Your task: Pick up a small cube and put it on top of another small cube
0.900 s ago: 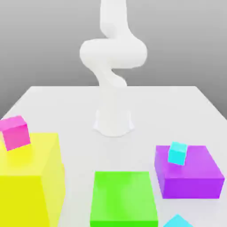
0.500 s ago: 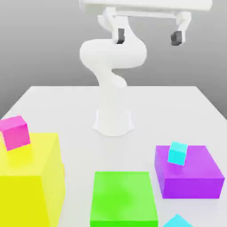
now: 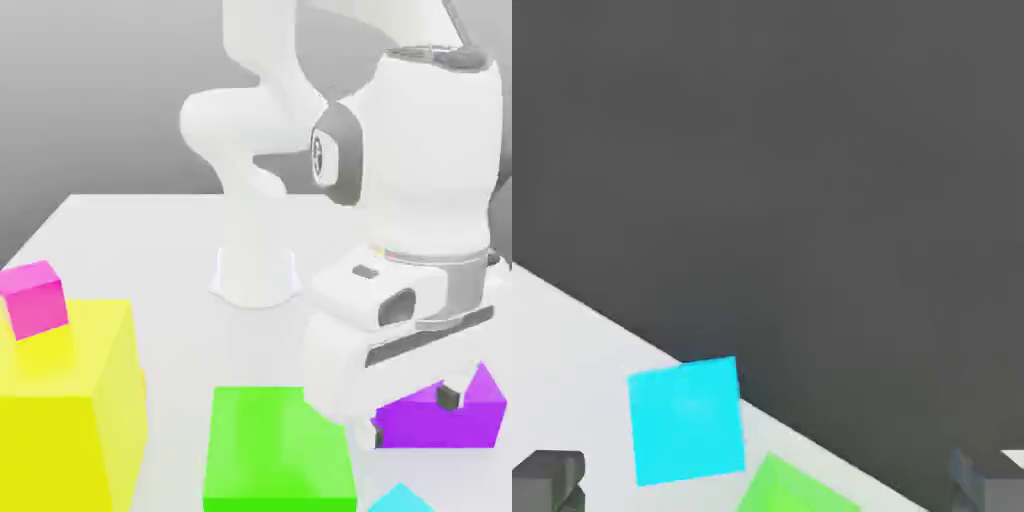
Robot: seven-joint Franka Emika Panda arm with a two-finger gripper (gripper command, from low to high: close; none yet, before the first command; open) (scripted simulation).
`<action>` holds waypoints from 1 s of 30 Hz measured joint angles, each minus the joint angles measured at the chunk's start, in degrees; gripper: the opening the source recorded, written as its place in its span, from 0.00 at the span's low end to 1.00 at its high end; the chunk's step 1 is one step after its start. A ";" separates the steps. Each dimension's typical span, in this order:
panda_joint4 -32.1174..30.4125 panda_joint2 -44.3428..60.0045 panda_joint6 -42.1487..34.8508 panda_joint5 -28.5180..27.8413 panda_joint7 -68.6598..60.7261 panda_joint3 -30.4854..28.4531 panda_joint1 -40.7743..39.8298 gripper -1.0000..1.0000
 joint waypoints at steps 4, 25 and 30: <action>0.94 8.33 3.26 -1.42 -1.04 0.25 1.03 0.50; 2.99 -5.41 -8.95 -0.89 6.45 -9.19 -5.91 0.00; 3.41 -16.02 -19.24 -2.13 16.21 -15.23 -15.91 0.00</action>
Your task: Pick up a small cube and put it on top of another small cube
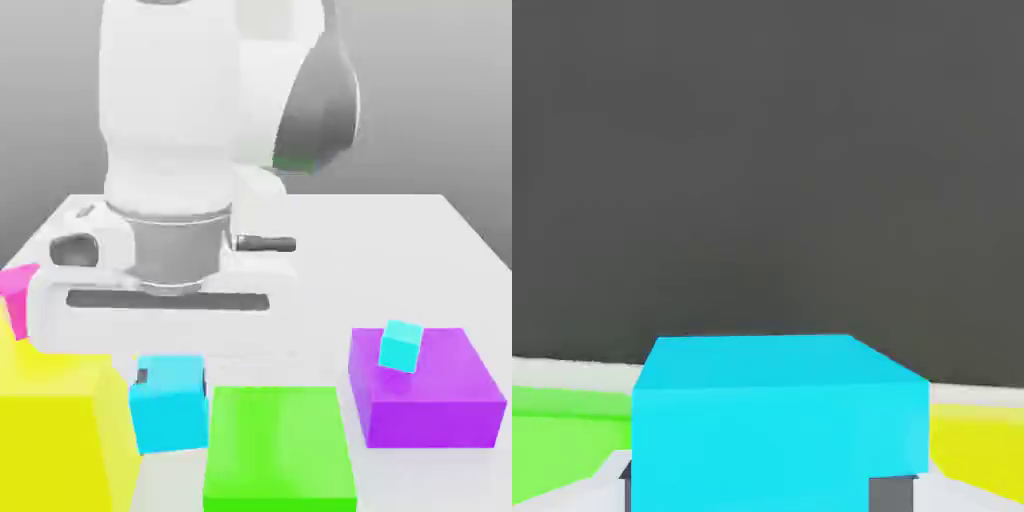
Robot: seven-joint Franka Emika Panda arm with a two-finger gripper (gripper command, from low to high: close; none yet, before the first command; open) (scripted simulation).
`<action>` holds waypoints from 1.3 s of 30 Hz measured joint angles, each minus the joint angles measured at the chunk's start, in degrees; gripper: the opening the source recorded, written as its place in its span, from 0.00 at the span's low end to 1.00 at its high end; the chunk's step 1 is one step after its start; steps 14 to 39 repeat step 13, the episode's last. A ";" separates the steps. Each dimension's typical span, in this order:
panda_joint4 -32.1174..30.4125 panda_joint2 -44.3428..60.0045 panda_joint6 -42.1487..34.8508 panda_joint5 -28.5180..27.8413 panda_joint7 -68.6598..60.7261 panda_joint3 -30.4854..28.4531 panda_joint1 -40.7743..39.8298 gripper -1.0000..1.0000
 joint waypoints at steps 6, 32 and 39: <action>-1.57 -11.96 -12.53 -0.22 12.16 -3.40 -8.07 0.00; -8.67 -10.05 -5.65 1.27 13.38 -4.04 -8.42 1.00; -8.67 -10.05 -5.65 1.27 13.38 -4.04 -8.42 1.00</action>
